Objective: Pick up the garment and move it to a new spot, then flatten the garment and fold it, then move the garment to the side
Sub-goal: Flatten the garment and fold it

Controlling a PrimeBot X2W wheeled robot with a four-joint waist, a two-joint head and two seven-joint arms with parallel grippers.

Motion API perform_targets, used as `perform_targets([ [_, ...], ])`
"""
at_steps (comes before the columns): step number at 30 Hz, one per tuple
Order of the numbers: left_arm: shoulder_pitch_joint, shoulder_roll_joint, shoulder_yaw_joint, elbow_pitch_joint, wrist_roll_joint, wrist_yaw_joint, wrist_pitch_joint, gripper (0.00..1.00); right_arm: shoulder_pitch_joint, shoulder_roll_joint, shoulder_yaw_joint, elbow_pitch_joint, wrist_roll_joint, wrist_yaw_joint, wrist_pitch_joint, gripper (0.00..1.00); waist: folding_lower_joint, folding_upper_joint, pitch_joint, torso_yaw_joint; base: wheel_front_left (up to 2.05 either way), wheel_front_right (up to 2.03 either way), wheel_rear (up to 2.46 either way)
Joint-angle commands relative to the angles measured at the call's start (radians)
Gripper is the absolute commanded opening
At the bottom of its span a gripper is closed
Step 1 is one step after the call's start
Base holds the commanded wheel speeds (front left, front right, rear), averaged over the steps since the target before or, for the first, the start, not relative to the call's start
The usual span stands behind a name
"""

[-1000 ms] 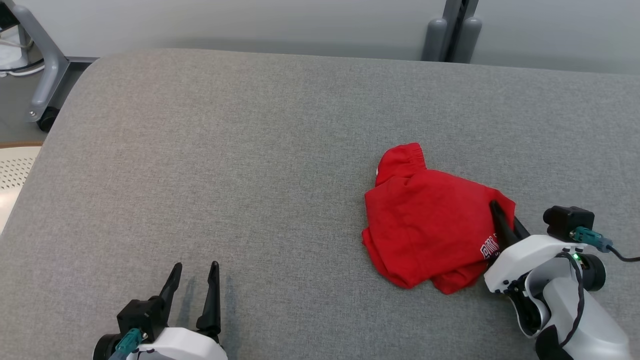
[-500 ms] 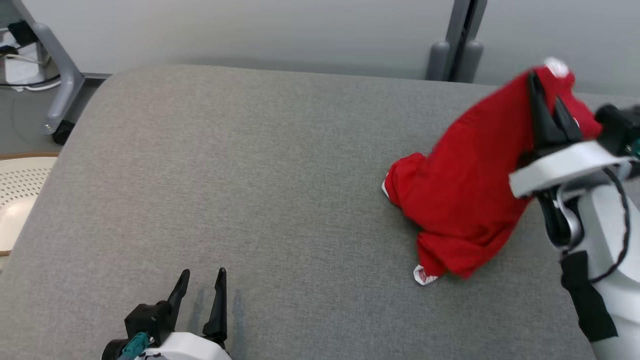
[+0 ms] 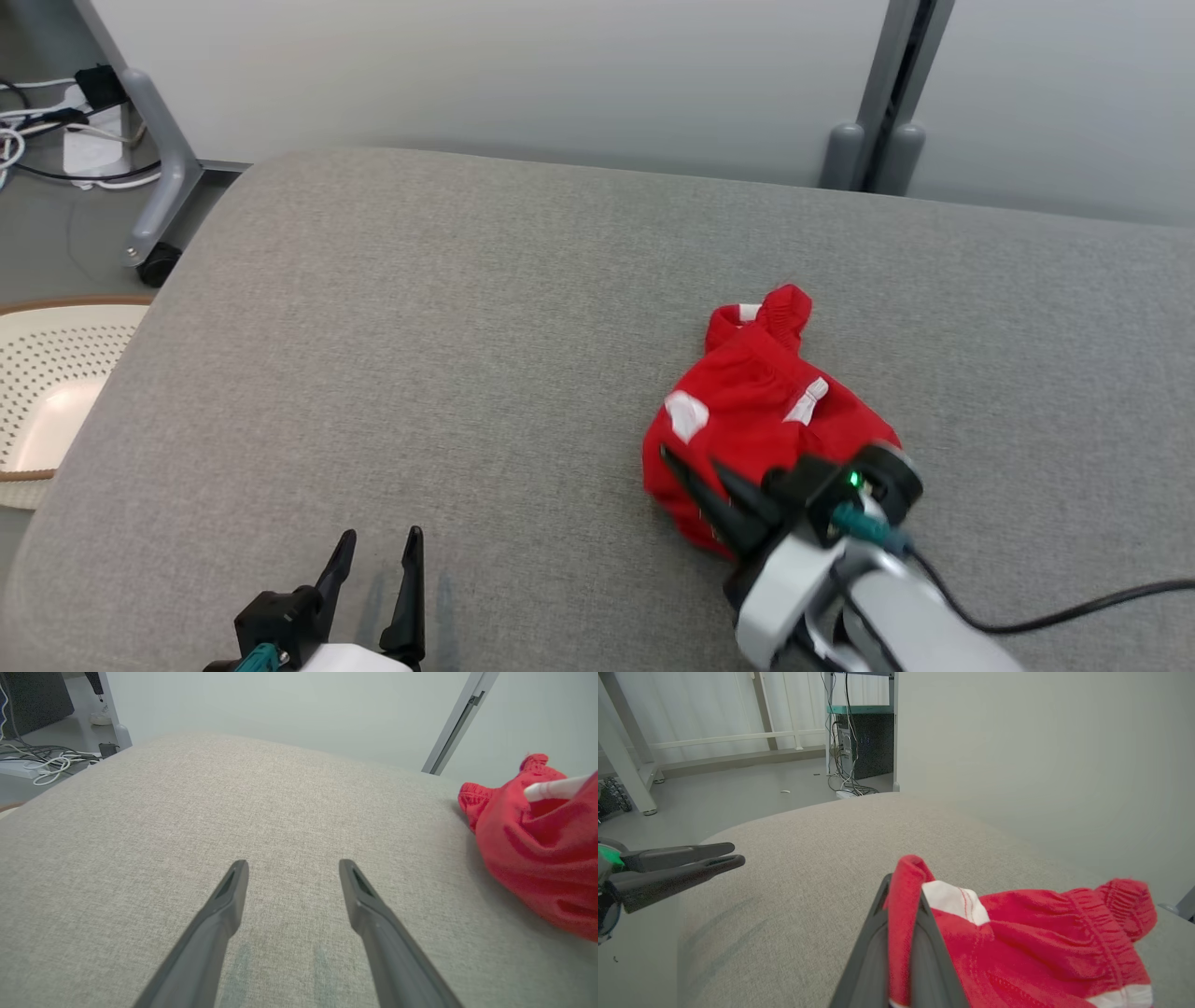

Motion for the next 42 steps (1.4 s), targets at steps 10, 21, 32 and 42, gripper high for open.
perform_targets([
  [10, -0.020, 0.004, -0.008, -0.013, 0.007, -0.006, -0.004, 1.00, 0.149, -0.058, -0.024, 0.042, 0.102, 0.000, 0.000, 1.00, 0.0000, 0.0000, -0.008, -0.107, 0.00, 0.00, 0.00],
  [21, -0.086, 0.004, -0.049, -0.022, 0.030, -0.018, -0.004, 1.00, 0.245, 0.005, -0.351, -0.049, -0.018, 0.000, 0.000, 1.00, 0.0000, 0.0000, 0.003, -0.214, 0.00, 0.00, 0.00],
  [32, -0.368, 0.004, -0.245, 0.118, 0.148, -0.074, -0.003, 1.00, 0.284, 0.069, -0.468, -0.062, -0.105, 0.000, 0.000, 1.00, 0.0000, 0.0000, 0.044, -0.318, 0.00, 0.00, 0.00],
  [42, -0.663, 0.005, -0.508, 0.403, 0.153, -0.097, 0.047, 1.00, 0.259, 0.077, -0.454, -0.031, -0.094, 0.000, 0.000, 1.00, 0.0000, 0.0000, 0.063, -0.400, 0.00, 0.00, 0.00],
])
